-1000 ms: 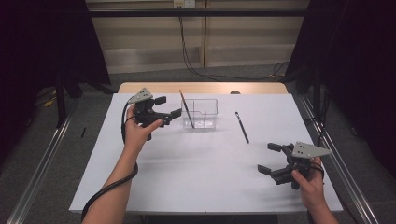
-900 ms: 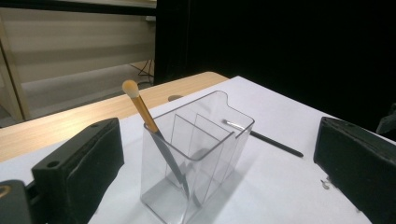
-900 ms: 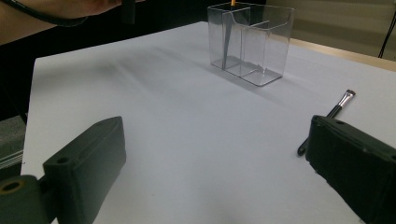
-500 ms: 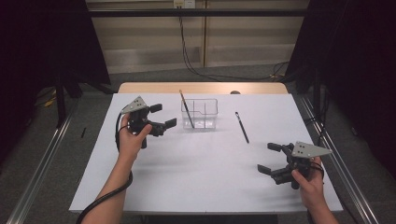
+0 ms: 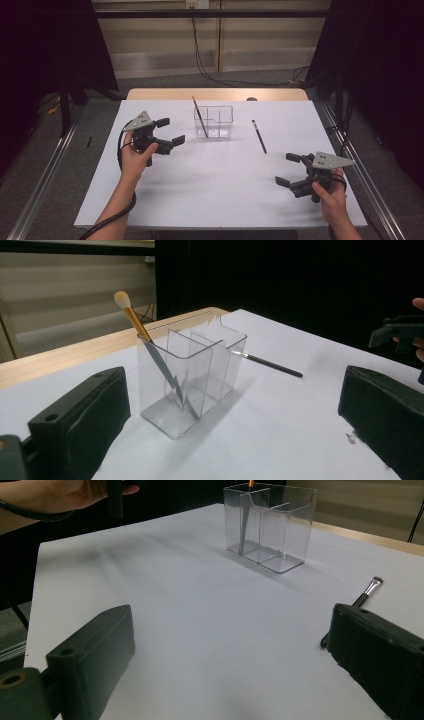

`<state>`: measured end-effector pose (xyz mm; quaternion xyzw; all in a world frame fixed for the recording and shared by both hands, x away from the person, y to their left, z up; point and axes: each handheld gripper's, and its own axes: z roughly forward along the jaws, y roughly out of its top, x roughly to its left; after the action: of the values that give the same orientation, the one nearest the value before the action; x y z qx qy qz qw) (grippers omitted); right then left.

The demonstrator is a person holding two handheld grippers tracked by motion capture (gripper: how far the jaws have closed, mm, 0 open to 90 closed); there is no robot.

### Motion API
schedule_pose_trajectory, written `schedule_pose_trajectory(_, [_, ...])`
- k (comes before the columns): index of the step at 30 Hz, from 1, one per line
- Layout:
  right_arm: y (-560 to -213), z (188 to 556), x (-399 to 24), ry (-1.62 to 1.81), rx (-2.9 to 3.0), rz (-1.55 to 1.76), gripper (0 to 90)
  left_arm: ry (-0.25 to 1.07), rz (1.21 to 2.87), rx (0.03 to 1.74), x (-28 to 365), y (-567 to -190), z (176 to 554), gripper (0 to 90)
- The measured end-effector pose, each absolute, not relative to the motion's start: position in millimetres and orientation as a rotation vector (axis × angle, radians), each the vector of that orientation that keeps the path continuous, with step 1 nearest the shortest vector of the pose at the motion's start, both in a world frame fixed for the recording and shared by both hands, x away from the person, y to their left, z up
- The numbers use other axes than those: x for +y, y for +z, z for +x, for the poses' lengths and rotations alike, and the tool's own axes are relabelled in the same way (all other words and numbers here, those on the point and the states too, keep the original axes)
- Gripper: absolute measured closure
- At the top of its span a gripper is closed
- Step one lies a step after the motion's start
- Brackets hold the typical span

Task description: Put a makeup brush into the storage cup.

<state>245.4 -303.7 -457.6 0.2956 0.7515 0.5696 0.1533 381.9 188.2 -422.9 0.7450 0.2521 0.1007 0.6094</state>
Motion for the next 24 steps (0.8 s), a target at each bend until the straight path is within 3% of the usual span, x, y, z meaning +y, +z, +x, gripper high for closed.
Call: schedule_pose_trajectory(24, [-456.3,245.8,-302.5,1.631,2.154,0.839,4.5,0.242,1.726,0.599,211.9,-433.9,357.4,0.2])
